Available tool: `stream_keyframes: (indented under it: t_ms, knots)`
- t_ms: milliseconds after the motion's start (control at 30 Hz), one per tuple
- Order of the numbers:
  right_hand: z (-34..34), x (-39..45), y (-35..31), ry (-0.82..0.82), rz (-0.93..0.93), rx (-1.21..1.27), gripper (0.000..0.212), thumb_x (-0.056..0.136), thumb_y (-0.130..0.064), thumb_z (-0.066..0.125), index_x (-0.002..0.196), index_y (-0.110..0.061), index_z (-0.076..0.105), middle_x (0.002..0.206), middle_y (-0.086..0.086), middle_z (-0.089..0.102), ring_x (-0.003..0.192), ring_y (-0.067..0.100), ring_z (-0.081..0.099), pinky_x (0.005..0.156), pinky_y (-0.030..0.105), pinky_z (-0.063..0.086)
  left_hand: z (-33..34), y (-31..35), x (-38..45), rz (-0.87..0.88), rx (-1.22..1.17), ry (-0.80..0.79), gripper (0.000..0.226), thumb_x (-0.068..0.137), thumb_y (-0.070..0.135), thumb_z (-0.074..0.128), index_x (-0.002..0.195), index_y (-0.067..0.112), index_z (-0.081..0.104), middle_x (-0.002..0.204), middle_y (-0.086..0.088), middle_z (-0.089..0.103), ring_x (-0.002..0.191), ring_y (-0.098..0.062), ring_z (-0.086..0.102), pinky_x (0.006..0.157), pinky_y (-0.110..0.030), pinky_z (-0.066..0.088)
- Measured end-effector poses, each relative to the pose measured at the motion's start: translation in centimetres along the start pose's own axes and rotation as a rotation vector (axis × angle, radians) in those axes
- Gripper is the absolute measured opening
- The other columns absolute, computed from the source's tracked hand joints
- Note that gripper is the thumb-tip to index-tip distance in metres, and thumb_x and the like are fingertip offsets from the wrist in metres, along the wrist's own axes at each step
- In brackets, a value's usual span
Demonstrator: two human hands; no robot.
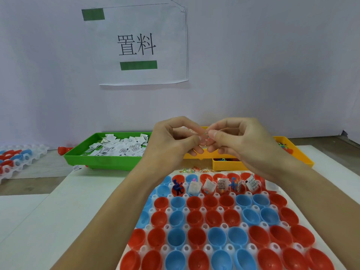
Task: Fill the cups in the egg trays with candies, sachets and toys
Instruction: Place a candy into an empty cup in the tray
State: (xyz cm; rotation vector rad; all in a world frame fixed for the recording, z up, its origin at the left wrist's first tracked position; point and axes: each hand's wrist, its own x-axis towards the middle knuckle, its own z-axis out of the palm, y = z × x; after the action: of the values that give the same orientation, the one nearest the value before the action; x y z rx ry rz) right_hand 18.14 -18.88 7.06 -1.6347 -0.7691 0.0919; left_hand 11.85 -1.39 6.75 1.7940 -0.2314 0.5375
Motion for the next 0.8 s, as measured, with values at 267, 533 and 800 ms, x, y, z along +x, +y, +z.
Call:
stream_keyframes:
  t_ms: [267, 533, 800]
  knots:
    - [0.1, -0.2, 0.4, 0.017, 0.017, -0.031, 0.01, 0.09, -0.017, 0.069, 0.099, -0.015, 0.074, 0.083, 0.002, 0.077, 0.081, 0.013, 0.074, 0.069, 0.019, 0.057, -0.5, 0.2, -0.1, -0.021, 0.085, -0.056, 0.008, 0.08, 0.007, 0.078, 0.087, 0.009, 0.075, 0.072, -0.005, 0.075, 0.064, -0.014, 0.07, 0.061, -0.021, 0.056]
    - [0.2, -0.3, 0.1, 0.046, -0.037, -0.149, 0.009, 0.087, -0.01, 0.074, 0.094, -0.016, 0.075, 0.079, -0.003, 0.077, 0.076, 0.01, 0.074, 0.07, 0.017, 0.057, -0.6, 0.5, 0.0, -0.151, 0.115, -0.129, 0.019, 0.084, 0.009, 0.076, 0.1, 0.013, 0.066, 0.081, -0.007, 0.077, 0.075, -0.019, 0.074, 0.073, -0.029, 0.061]
    - [1.0, -0.4, 0.1, 0.048, -0.099, -0.337, 0.019, 0.08, -0.007, 0.081, 0.088, -0.024, 0.075, 0.081, -0.01, 0.076, 0.08, -0.001, 0.072, 0.076, 0.011, 0.055, -0.9, 0.8, 0.0, -0.144, 0.353, -0.242, 0.012, 0.084, 0.014, 0.077, 0.094, 0.011, 0.07, 0.083, -0.004, 0.077, 0.077, -0.014, 0.074, 0.074, -0.025, 0.06]
